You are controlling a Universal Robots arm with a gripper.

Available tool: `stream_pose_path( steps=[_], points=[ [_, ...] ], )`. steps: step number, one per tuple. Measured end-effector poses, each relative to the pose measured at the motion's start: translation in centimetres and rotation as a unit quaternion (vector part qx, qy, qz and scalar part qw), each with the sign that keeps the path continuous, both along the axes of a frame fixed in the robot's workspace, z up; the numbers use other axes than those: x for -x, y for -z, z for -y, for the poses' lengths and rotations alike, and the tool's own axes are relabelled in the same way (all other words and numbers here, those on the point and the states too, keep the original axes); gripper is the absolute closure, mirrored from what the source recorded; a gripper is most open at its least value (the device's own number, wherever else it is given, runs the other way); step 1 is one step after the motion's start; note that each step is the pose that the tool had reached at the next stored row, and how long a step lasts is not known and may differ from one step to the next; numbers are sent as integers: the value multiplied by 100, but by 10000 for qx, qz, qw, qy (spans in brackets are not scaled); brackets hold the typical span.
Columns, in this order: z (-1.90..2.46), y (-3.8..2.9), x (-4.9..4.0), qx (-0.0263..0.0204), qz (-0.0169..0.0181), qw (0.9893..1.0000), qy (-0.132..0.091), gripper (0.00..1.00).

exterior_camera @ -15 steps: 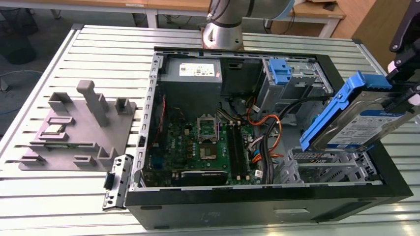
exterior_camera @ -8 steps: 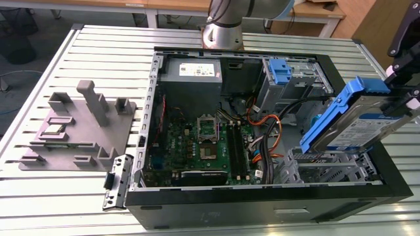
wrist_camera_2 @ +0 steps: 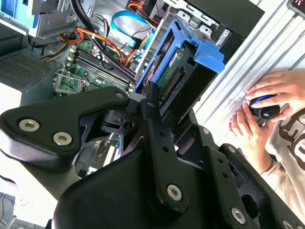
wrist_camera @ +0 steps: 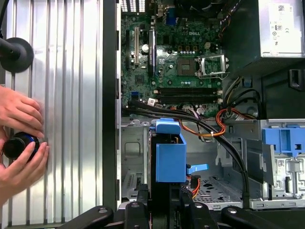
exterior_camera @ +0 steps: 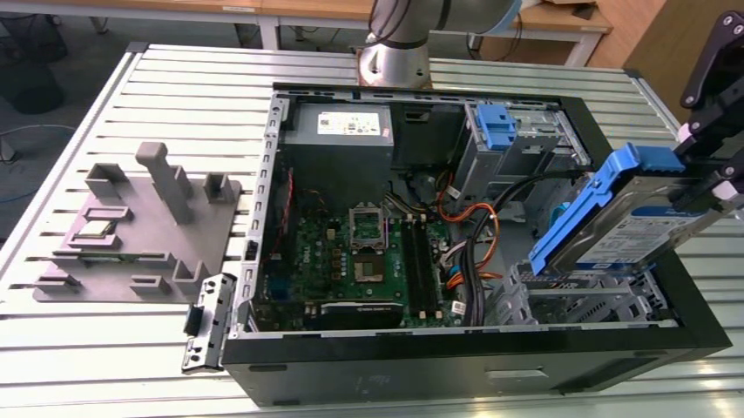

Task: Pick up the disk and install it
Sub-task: 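Insert the disk into the insertion slot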

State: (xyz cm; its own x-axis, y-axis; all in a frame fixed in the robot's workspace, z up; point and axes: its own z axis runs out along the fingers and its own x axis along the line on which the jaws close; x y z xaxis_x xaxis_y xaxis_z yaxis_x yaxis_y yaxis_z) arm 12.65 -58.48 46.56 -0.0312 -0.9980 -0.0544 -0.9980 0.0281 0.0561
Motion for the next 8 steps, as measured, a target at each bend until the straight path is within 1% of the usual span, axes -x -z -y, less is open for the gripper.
stream_pose_path(
  steps=[8],
  points=[
    [0, 20, 0, 0, 0, 10000, 0, 65]
  ],
)
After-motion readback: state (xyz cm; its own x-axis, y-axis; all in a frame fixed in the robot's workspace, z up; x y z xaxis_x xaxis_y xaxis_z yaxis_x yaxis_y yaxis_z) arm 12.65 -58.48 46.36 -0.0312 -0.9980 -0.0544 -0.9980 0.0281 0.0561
